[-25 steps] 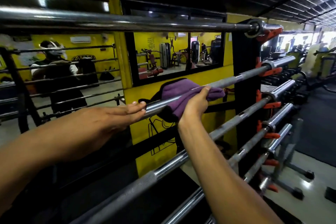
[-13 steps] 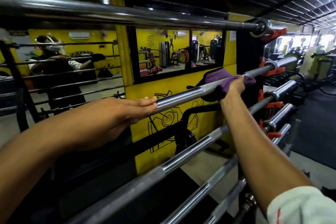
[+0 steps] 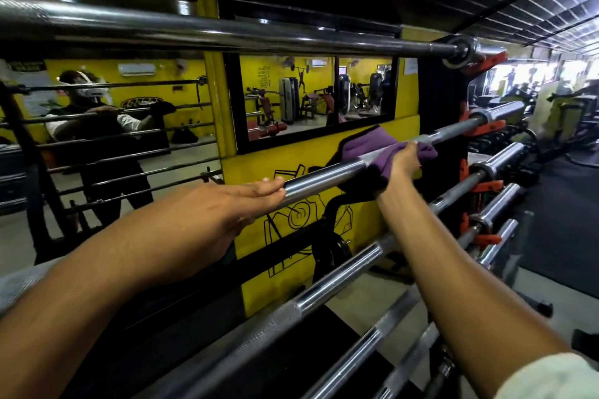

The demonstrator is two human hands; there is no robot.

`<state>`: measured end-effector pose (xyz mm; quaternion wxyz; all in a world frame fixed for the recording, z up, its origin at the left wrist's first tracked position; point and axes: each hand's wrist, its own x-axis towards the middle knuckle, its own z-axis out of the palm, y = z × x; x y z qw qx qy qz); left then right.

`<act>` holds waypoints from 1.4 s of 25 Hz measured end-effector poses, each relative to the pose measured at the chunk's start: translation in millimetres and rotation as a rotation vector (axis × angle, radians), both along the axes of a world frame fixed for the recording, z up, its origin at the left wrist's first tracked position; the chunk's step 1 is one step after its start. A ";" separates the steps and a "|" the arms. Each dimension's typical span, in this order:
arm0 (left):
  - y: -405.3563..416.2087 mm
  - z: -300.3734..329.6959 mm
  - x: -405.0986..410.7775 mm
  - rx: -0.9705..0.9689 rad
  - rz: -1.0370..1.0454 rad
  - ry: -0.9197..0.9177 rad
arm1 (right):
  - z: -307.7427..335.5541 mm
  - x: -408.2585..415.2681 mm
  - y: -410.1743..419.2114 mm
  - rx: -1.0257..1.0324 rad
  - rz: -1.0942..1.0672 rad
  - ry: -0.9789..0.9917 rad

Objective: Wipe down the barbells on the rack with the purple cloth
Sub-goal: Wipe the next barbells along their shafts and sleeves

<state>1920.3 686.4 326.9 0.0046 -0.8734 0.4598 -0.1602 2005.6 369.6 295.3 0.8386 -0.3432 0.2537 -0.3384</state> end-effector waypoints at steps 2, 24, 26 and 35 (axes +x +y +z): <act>-1.0 -0.9 -0.1 0.005 -0.006 0.002 | 7.0 2.1 -16.5 0.021 -0.043 -0.019; 70.0 4.4 -26.6 0.030 -0.019 -0.060 | -70.6 -95.7 62.4 -0.012 0.137 -0.225; 89.1 2.5 -35.8 0.031 0.004 -0.069 | -63.7 -90.7 81.4 0.002 0.155 -0.222; 104.9 -6.1 -39.5 -0.135 -0.032 -0.044 | -4.0 -63.7 160.6 0.061 0.120 -0.069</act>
